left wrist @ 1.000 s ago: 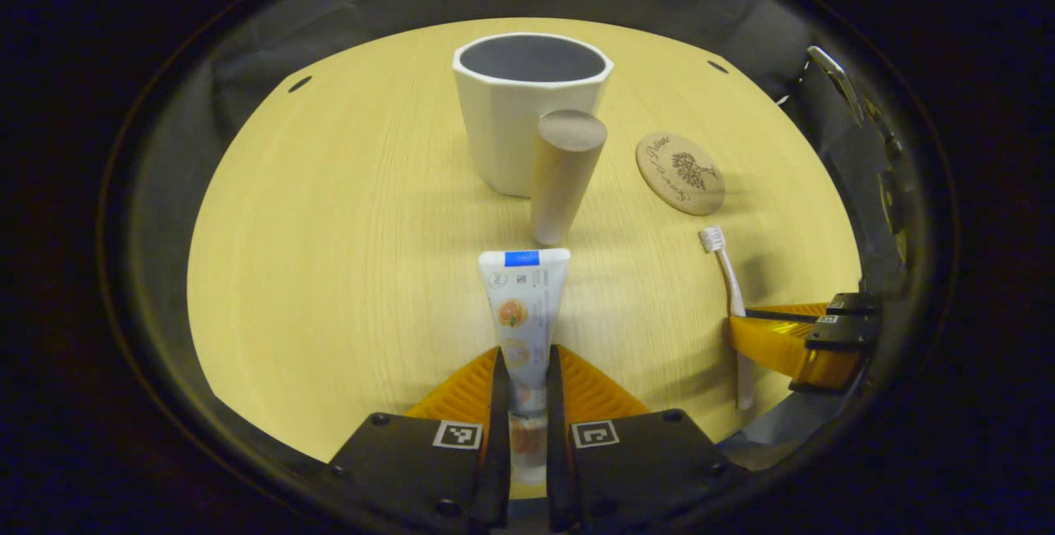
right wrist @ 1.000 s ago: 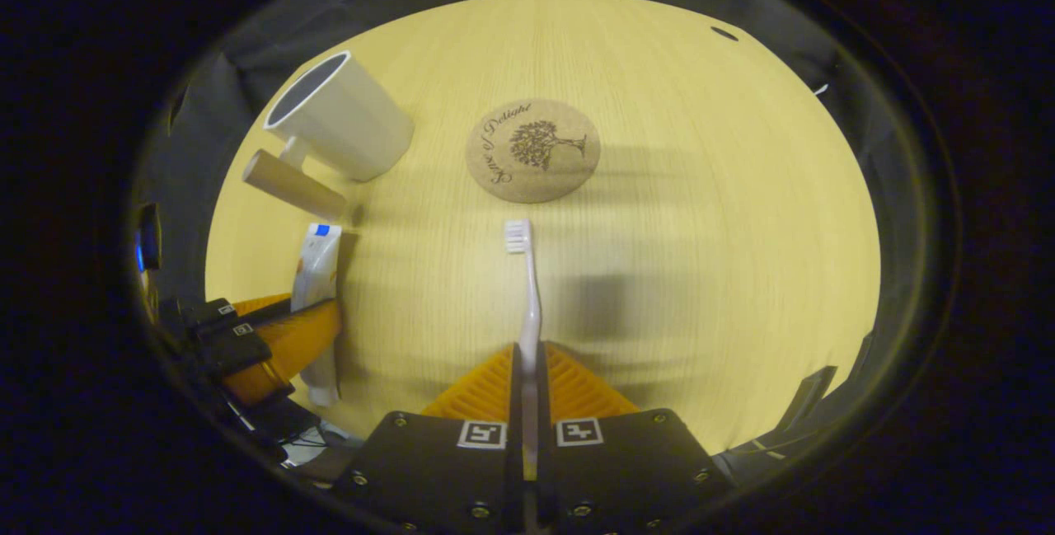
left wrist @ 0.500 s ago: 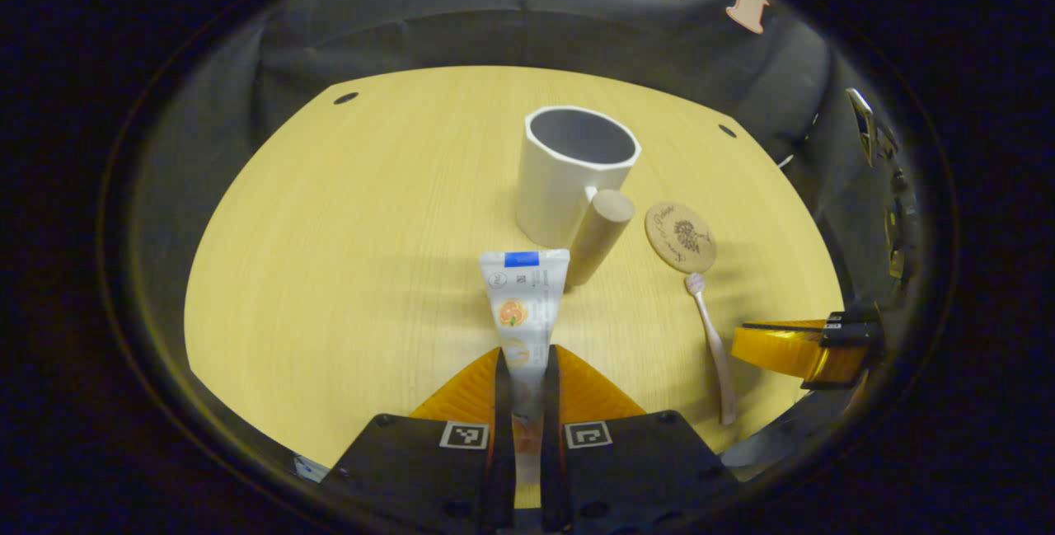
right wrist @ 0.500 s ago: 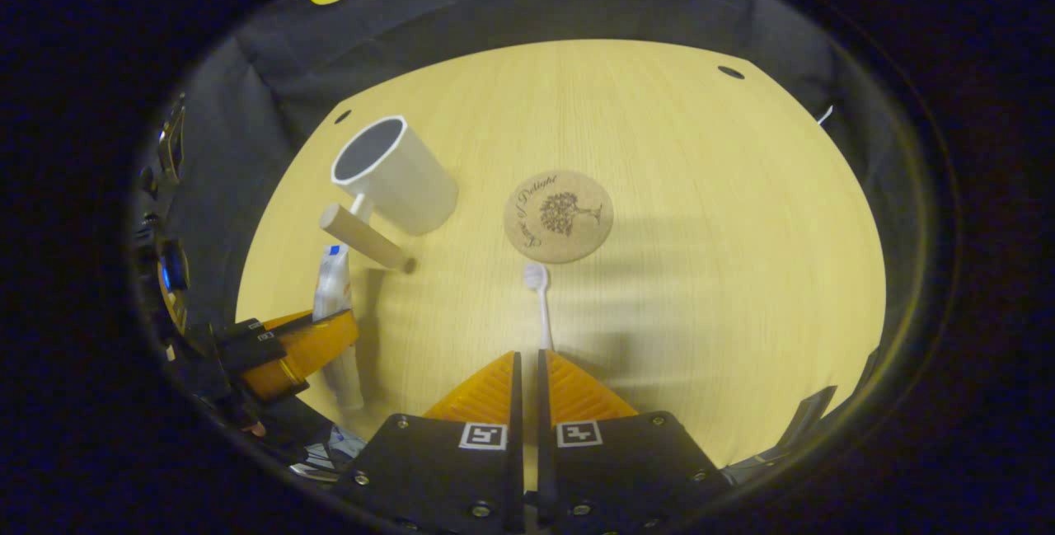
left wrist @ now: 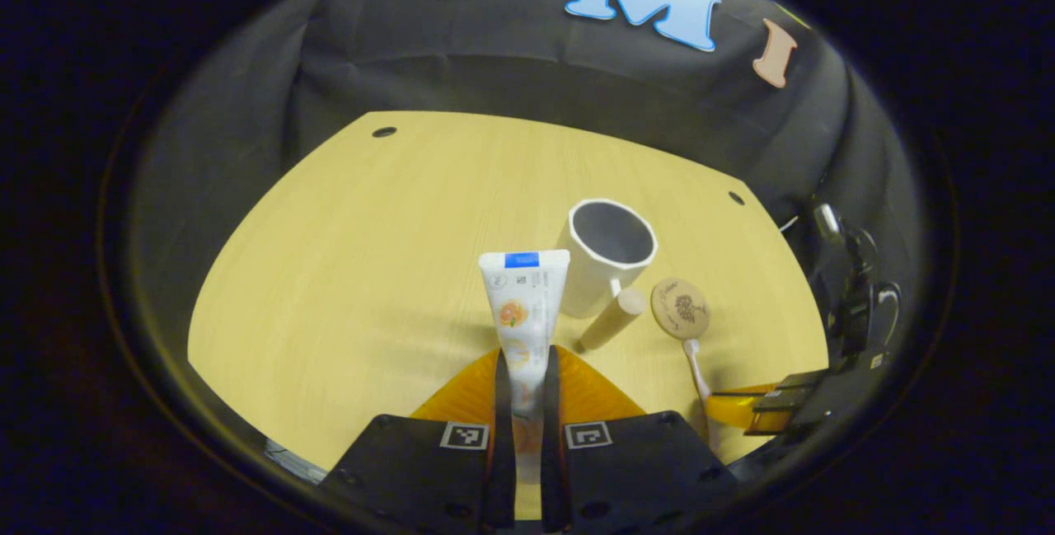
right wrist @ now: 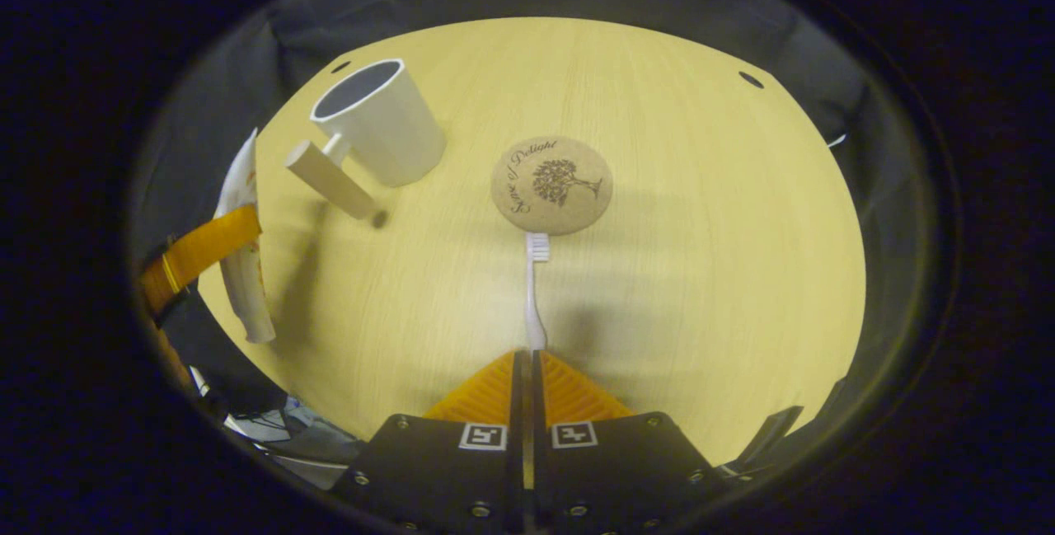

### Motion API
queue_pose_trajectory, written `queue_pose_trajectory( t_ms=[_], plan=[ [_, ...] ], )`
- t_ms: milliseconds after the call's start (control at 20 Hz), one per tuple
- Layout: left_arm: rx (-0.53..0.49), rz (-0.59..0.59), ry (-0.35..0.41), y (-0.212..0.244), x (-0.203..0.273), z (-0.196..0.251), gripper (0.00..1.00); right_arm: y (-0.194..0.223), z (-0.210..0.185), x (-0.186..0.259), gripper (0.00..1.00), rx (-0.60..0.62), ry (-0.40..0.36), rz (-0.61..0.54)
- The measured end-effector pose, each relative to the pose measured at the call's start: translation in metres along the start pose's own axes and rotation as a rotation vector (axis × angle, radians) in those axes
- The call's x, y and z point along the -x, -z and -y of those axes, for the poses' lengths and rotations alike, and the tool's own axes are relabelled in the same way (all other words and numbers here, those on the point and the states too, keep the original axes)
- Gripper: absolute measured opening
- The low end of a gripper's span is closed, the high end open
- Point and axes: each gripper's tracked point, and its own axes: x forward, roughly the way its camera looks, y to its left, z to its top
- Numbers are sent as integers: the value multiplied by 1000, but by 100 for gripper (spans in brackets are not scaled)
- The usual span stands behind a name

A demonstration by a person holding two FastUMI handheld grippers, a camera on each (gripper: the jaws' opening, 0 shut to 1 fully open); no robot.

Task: Put the toothbrush and toothpaste on the desktop into the cup, then pick up the cup and place it on the coaster on the desktop.

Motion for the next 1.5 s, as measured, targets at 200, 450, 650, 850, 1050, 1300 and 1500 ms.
queue_pose_trajectory(
  t_ms=[200, 450, 650, 850, 1050, 1300, 1500],
  plan=[
    [-29, 42, -4, -21, 9, -3, 19, 4, 2, -8, 2, 16, 16, -33],
    [-30, 34, 9, -19, 3, 3, 19, 5, 4, 8, 6, 31, 29, -7],
    [-30, 34, 17, -24, 3, 7, 19, 6, 18, 4, 8, 59, 93, -18],
    [-37, 36, 20, -28, 5, 8, 19, 5, 18, -6, 12, 66, 101, -38],
    [-37, 24, 31, -26, 5, 11, 19, 4, 17, -10, 13, 37, 68, -66],
    [-36, 13, 33, -25, 4, 11, 19, 2, 12, -14, 17, 19, 41, -94],
    [-37, 19, 32, -28, 4, 11, 19, -4, 14, -3, 8, -13, 50, -50]
  ],
)
